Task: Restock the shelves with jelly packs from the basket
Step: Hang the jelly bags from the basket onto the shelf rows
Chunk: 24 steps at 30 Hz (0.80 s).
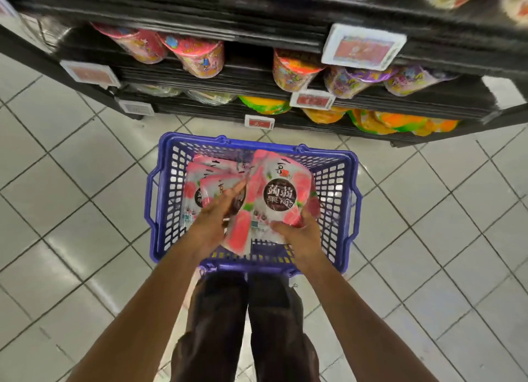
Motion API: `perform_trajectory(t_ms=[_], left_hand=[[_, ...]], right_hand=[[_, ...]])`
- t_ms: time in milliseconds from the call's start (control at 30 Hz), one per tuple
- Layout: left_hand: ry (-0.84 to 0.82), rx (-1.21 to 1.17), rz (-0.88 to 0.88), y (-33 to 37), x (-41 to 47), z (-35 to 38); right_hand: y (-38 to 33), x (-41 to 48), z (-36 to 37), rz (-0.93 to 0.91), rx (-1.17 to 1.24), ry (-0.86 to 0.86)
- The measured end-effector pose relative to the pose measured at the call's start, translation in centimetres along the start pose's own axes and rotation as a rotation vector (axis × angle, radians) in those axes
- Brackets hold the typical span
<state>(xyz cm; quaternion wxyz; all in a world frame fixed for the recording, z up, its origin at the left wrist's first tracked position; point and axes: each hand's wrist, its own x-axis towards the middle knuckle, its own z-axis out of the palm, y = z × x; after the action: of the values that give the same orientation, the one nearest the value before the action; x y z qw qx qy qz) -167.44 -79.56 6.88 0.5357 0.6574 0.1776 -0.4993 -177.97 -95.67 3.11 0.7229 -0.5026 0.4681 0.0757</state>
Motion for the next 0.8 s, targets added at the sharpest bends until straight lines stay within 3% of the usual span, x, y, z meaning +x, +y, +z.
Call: perform_trajectory(t_ms=[100,267,367,467,633,800], left_hand=[[0.061,-0.056,0.079,3.1,-3.2,0.3],[0.022,0.068,0.049,10.0,-10.5,2.2],[0.155,0.121,0.161,14.2,-15.5,2.9],[0.176,0.122,0.227,18.1,-20.5,2.8],[0.051,0.168,0.356,23.8,-28.5,1.6],[0.076,0.106,0.57,29.8,-36.0,2.7]], right_hand=[[-3.4,-3.5,-0.4,0.032,0.008,-0.054],[-11.3,-9.9,-0.5,0.066,0.054,-0.088],[-16.7,-13.9,-0.3,0.041,0.048,-0.101],[-21.9,-17.9,-0.4,-0.049,0.028,-0.146],[-28.6,-25.6,-1.1,-0.196,0.028,-0.219],[-34.5,-34.0,-0.9,-0.332,0.11,-0.11]])
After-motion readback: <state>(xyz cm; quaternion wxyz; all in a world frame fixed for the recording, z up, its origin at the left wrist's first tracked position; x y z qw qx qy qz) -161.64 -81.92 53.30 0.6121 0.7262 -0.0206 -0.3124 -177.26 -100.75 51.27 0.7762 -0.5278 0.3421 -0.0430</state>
